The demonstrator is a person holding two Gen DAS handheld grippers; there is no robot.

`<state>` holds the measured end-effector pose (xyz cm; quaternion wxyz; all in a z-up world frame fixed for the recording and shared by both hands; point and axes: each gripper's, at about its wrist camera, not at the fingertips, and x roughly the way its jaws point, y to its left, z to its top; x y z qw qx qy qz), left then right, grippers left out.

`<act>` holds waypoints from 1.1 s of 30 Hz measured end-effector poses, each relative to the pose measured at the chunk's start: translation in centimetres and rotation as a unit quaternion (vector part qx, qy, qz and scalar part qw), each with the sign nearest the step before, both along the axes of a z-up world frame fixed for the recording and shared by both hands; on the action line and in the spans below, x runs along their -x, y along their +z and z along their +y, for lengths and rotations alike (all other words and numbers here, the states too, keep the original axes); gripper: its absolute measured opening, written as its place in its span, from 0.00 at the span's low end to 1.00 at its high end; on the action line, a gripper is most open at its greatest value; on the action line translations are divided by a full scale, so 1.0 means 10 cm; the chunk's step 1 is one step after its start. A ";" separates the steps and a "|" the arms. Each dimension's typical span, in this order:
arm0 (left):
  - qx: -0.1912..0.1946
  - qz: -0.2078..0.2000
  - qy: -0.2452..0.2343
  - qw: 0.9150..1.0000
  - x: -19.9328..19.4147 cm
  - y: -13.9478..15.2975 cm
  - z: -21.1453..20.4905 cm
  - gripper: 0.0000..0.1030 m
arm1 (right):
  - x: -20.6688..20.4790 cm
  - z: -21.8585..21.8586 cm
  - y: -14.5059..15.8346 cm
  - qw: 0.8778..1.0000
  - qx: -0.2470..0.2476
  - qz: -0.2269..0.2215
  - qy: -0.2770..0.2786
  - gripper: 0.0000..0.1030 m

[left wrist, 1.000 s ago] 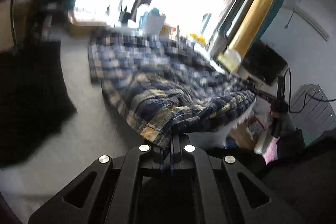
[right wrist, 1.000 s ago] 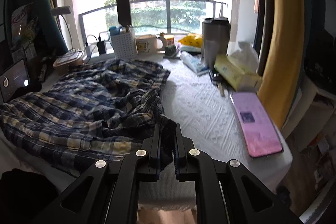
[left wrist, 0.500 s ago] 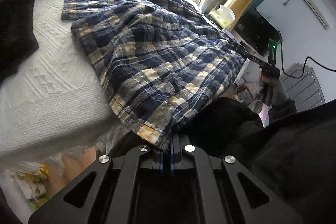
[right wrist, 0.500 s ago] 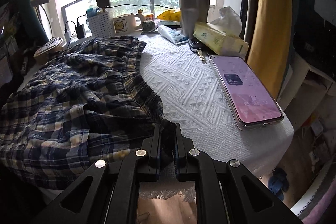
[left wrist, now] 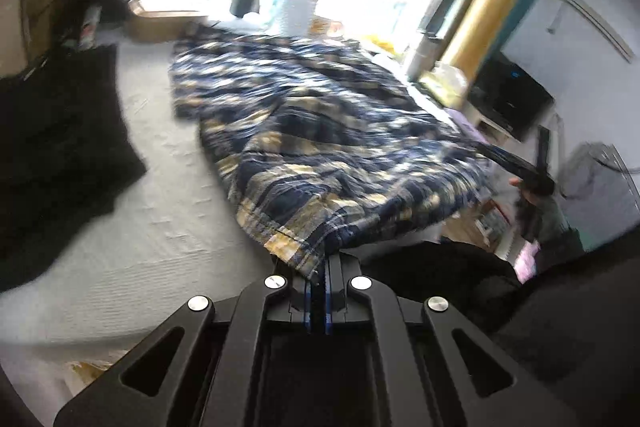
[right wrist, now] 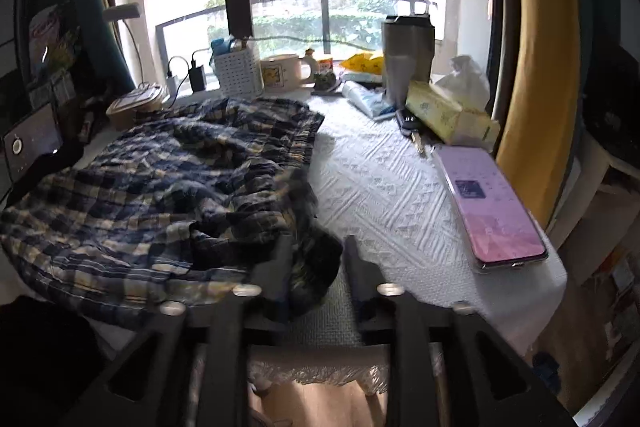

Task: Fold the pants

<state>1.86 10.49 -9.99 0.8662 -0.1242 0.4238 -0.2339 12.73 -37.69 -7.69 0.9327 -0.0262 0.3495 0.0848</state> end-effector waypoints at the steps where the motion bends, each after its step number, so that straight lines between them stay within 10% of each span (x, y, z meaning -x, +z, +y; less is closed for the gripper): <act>1: 0.000 0.006 0.008 1.000 -0.03 -0.03 0.02 0.02 | 0.03 -0.01 -0.01 1.000 0.000 -0.004 0.003 0.95; 14: -0.001 -0.015 0.048 0.999 -0.06 0.04 0.12 0.02 | 0.44 0.13 -0.19 0.983 0.171 -0.042 0.055 0.94; 19: -0.003 -0.020 0.046 0.999 -0.05 0.06 0.11 0.02 | 0.34 0.35 -0.20 0.969 0.225 -0.062 0.087 0.69; 28: 0.001 -0.031 0.049 0.998 -0.03 0.09 0.12 0.02 | 0.24 0.75 -0.29 0.937 0.293 -0.094 0.162 0.65; 33: -0.001 -0.049 0.045 0.998 0.00 0.16 0.10 0.02 | 0.26 0.84 -0.29 0.932 0.293 -0.102 0.190 0.42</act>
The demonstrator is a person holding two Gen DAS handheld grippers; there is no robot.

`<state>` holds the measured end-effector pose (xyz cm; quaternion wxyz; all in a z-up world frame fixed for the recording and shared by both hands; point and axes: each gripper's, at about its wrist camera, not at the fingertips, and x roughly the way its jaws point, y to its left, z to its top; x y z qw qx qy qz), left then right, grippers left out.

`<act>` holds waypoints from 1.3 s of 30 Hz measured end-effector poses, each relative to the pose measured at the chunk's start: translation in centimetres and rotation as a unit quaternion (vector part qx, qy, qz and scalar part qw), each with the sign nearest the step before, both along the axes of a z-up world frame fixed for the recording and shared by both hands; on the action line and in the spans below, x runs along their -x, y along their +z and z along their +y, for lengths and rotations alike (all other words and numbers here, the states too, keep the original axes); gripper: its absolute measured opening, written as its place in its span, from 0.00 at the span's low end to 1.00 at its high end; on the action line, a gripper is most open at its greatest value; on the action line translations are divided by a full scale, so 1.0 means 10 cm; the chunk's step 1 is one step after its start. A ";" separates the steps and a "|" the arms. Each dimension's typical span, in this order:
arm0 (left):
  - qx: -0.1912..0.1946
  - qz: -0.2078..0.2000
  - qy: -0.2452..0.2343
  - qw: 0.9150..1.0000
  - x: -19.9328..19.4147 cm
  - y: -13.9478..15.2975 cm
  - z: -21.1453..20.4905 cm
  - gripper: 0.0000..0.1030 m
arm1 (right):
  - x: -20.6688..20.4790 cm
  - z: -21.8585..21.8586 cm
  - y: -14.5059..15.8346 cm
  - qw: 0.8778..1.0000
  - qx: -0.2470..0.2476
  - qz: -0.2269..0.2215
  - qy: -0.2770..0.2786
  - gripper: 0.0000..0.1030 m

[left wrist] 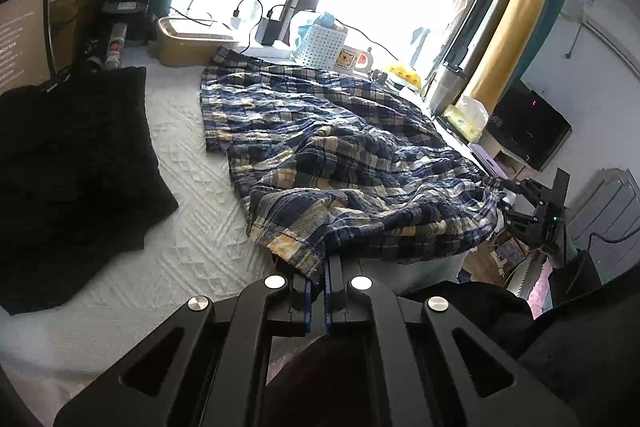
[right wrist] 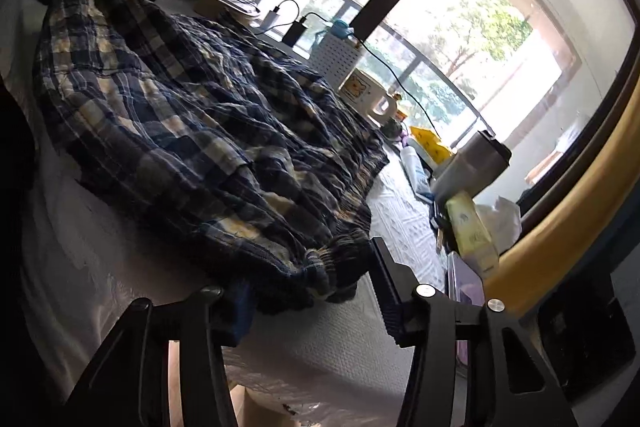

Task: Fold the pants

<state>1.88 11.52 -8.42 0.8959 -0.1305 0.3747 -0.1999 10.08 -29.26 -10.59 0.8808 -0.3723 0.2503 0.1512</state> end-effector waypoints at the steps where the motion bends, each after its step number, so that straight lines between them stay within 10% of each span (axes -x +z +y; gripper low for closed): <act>1: -0.002 -0.001 0.002 1.000 0.00 0.01 0.00 0.02 | 0.00 0.01 0.00 1.000 -0.002 0.001 0.002 0.29; 11: 0.009 -0.107 0.010 0.994 0.16 0.32 -0.03 0.02 | -0.08 -0.15 0.32 0.992 -0.115 -0.023 -0.035 0.15; 24: 0.024 -0.238 0.027 0.971 -0.22 1.07 -0.14 0.02 | -0.42 -0.27 0.95 0.945 -0.310 -0.065 -0.077 0.13; 39: -0.021 -0.204 0.018 0.978 -1.52 1.10 0.01 0.02 | -1.65 -0.24 1.21 0.935 -0.318 -0.049 -0.147 0.13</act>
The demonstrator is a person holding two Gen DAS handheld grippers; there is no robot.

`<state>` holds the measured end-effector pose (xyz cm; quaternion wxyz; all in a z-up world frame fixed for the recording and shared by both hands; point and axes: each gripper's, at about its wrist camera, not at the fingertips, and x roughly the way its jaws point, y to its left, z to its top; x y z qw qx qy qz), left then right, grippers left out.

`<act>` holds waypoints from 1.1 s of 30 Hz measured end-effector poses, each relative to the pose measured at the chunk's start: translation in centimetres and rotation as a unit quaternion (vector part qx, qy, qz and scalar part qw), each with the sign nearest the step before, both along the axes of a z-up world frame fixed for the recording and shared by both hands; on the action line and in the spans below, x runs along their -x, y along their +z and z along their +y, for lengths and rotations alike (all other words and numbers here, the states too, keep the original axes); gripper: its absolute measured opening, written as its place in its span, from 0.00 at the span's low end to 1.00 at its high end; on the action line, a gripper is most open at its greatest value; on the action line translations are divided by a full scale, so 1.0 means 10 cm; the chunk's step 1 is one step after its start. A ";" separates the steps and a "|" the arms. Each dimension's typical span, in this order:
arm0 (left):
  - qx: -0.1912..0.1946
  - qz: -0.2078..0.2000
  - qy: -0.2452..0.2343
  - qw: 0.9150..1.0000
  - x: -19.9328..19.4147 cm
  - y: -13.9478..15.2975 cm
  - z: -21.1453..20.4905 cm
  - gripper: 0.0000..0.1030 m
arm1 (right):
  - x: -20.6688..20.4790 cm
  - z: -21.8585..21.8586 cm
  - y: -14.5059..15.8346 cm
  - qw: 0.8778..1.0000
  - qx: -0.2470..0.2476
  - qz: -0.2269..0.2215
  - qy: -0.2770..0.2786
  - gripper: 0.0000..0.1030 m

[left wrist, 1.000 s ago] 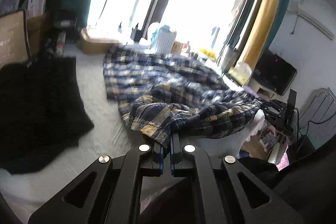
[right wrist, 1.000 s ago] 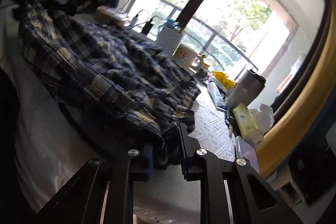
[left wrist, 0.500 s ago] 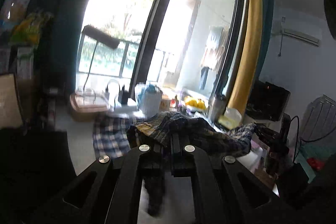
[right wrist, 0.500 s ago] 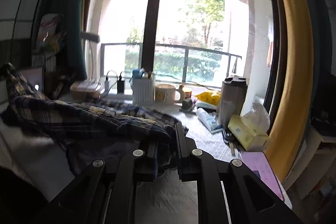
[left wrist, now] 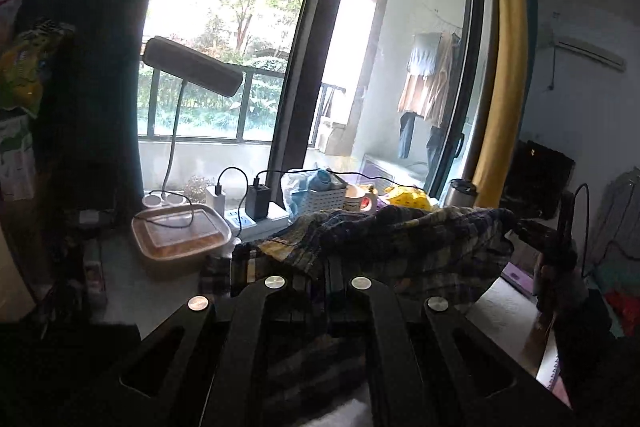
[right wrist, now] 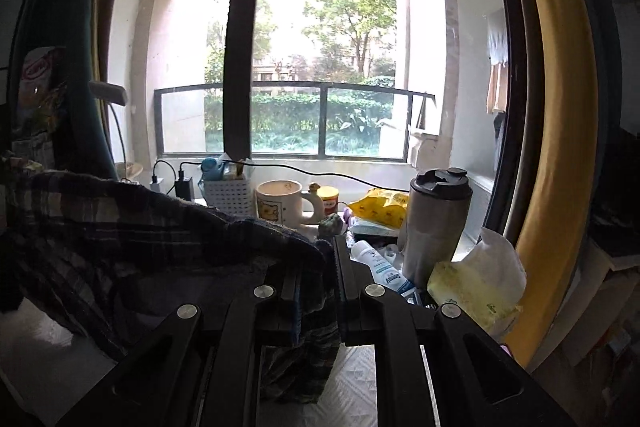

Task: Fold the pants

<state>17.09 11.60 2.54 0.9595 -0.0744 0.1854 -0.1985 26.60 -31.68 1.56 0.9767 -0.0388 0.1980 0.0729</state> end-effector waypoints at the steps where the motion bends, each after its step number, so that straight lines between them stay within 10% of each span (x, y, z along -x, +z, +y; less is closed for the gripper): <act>1: -0.003 0.004 -0.001 1.000 -0.09 -0.03 -0.01 0.02 | -0.08 -0.01 -0.01 1.000 -0.004 0.007 0.000 0.13; 17: -0.001 0.164 0.028 0.986 -1.59 -0.83 0.20 0.05 | -1.49 0.21 -0.54 0.992 0.034 0.123 -0.001 0.13; 18: -0.004 0.169 0.032 0.985 -1.63 -0.87 0.21 0.12 | -1.56 0.25 -0.61 0.990 0.040 0.132 0.000 0.13; 21: -0.003 0.178 0.047 0.983 -1.71 -0.95 0.30 0.74 | -1.78 0.28 -0.74 0.987 0.044 0.152 -0.004 0.13; 25: 0.002 0.184 0.079 0.980 -1.71 -1.00 0.46 0.81 | -1.98 0.28 -0.90 0.984 0.043 0.175 -0.008 0.13; 29: -0.015 0.201 0.074 0.977 -1.52 -1.06 0.42 0.81 | -2.08 0.26 -0.96 0.982 0.050 0.182 -0.019 0.29; 31: -0.029 0.206 0.072 0.976 -1.33 -1.09 0.36 0.81 | -2.05 0.20 -0.89 0.984 0.047 0.167 -0.031 0.74; 33: -0.038 0.210 0.069 0.975 -1.10 -1.11 0.28 0.81 | -1.96 0.13 -0.78 0.987 0.042 0.149 -0.041 0.84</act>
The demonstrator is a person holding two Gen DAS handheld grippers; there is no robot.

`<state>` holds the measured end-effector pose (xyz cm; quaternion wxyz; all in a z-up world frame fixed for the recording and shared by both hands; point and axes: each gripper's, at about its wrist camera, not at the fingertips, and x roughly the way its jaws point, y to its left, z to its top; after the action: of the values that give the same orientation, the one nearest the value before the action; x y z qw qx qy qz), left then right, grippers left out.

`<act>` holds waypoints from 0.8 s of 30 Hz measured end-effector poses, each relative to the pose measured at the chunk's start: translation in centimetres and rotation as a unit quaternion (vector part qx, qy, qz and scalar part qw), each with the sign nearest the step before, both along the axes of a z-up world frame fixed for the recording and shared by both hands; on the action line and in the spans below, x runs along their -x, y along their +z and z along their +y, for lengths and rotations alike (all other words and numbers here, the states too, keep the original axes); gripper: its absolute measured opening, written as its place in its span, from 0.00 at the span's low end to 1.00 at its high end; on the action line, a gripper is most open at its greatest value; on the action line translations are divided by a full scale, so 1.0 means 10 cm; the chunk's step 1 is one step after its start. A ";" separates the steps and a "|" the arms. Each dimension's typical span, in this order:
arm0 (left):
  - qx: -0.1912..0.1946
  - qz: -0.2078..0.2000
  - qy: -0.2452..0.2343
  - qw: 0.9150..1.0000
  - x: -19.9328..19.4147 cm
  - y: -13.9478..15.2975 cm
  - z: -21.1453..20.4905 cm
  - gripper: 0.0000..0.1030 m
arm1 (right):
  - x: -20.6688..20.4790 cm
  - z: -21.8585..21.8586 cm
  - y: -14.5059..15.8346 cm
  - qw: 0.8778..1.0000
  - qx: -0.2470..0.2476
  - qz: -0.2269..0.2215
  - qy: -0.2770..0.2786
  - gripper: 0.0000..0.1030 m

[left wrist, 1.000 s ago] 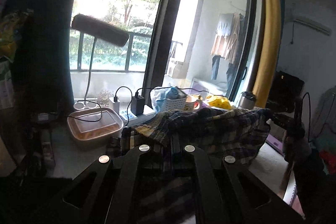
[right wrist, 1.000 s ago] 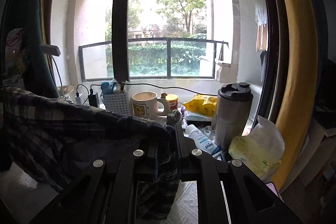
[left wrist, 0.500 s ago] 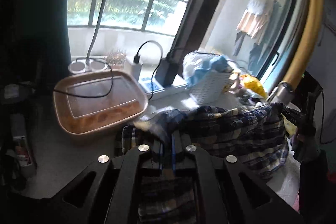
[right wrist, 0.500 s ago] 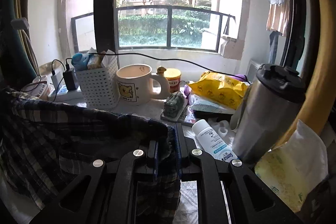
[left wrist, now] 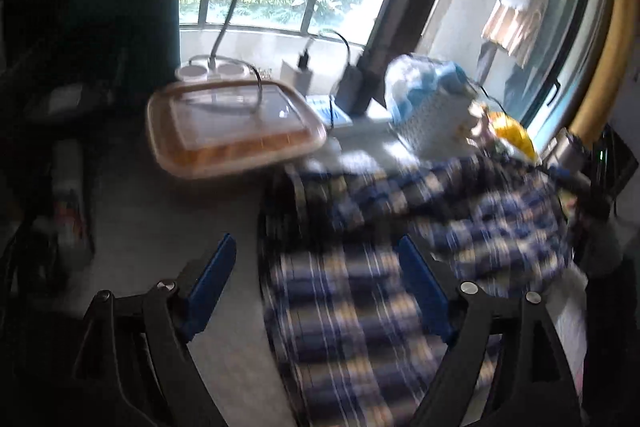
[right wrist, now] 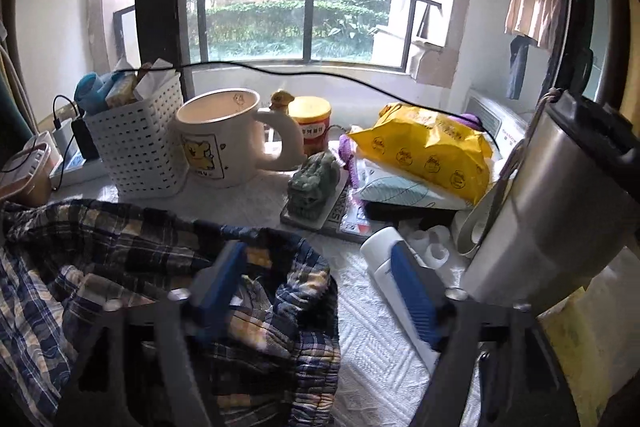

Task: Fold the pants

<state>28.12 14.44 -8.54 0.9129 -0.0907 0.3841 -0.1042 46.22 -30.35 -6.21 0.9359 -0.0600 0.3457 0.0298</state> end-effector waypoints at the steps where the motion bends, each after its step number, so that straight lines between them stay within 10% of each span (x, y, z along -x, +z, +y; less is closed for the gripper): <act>1: 0.000 -0.001 0.000 1.000 0.08 0.00 -0.03 0.81 | 0.04 0.00 0.05 1.000 0.000 -0.005 -0.001 0.84; 12: 0.046 -0.011 -0.067 0.997 1.08 -0.13 -0.84 0.81 | 1.10 -0.05 0.19 0.999 -0.029 -0.031 0.019 0.84; 24: 0.009 0.016 -0.079 0.997 0.93 -0.39 -1.52 0.78 | 1.60 -0.16 -0.24 0.997 -0.049 0.032 0.041 0.84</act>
<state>18.86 -0.79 -12.45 0.8947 -0.0702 0.4037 -0.1779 30.20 -31.91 -8.59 0.9241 -0.0275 0.3711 0.0867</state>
